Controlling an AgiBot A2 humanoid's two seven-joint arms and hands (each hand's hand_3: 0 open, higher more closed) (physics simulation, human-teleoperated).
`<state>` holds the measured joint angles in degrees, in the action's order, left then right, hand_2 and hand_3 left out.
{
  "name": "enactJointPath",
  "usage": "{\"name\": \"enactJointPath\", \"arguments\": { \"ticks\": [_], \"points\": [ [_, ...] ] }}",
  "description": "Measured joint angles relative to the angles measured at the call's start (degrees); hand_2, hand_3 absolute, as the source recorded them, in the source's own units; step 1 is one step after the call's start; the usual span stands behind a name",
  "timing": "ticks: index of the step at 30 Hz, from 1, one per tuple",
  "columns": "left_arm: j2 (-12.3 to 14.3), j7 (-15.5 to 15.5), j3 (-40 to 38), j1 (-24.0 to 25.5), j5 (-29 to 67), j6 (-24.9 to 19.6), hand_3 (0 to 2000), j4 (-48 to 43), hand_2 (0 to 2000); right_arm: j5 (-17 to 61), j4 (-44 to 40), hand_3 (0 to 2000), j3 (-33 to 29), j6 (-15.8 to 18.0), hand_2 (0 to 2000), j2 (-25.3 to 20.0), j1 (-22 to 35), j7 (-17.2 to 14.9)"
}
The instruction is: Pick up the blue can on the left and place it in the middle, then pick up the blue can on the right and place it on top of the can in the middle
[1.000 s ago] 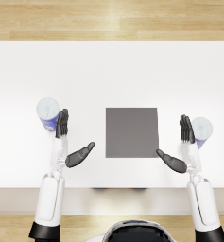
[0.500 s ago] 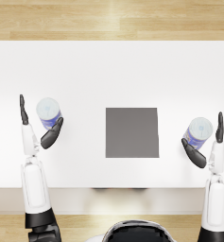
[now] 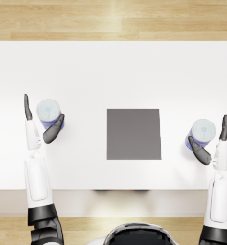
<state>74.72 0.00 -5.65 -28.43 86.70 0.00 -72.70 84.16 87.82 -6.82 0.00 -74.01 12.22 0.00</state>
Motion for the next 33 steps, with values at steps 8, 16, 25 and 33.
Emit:
{"name": "enactJointPath", "arguments": {
  "ticks": [8,16,25,33],
  "points": [
    [0.8,0.0,1.2,-2.0,0.0,0.0,0,11.3,0,0.0,-8.5,0,0.6,0.0,0,-0.8,1.5,0.0],
    [1.6,0.0,1.6,-4.7,0.0,0.0,0,19.8,0,0.0,-16.3,0,1.2,0.0,0,-1.6,3.5,0.0],
    [2.5,0.0,1.8,-7.8,0.0,0.0,0,26.7,0,0.0,-23.6,0,2.2,1.0,0,-2.6,6.8,0.1],
    [3.1,0.0,1.2,-10.1,0.0,0.0,0,31.5,0,0.0,-26.6,0,2.3,2.4,0,-3.2,8.4,0.3]
  ]
}}
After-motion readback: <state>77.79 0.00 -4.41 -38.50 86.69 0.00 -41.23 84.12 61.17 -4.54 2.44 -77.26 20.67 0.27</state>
